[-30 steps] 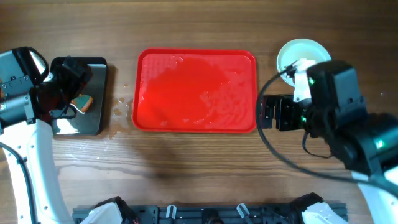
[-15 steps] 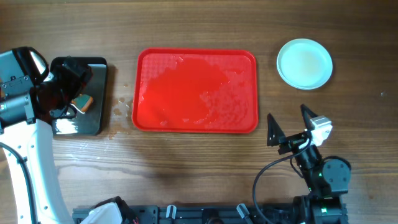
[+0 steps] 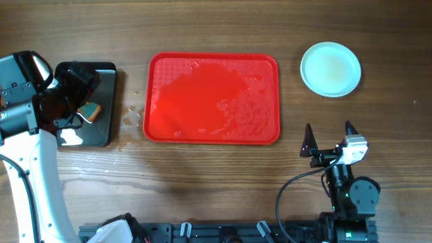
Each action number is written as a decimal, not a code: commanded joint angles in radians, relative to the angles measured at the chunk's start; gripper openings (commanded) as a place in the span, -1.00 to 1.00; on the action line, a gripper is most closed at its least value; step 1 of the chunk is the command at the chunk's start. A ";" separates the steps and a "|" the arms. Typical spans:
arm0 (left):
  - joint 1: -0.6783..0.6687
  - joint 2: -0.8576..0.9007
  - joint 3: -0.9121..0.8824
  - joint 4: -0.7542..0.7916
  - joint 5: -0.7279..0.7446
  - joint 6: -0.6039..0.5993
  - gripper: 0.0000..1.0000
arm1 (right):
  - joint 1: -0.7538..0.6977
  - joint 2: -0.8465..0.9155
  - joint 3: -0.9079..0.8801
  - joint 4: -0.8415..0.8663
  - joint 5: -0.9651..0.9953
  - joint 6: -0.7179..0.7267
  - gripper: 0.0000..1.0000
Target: Clean dirty plates on tray and stack at the side
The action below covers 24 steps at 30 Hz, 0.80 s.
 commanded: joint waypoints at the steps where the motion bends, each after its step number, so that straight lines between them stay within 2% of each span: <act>1: -0.003 0.001 0.001 0.000 0.013 0.005 1.00 | -0.005 -0.016 -0.002 0.005 0.003 -0.028 0.99; 20: -0.030 0.001 -0.011 -0.019 0.014 0.010 1.00 | -0.005 -0.014 -0.002 0.006 0.003 -0.028 0.99; 22: -0.103 -0.002 -0.076 0.012 -0.001 0.095 1.00 | -0.005 -0.014 -0.002 0.006 0.003 -0.028 1.00; 24: -0.183 -0.024 -0.189 0.135 -0.018 0.161 1.00 | -0.005 -0.014 -0.002 0.006 0.003 -0.028 0.99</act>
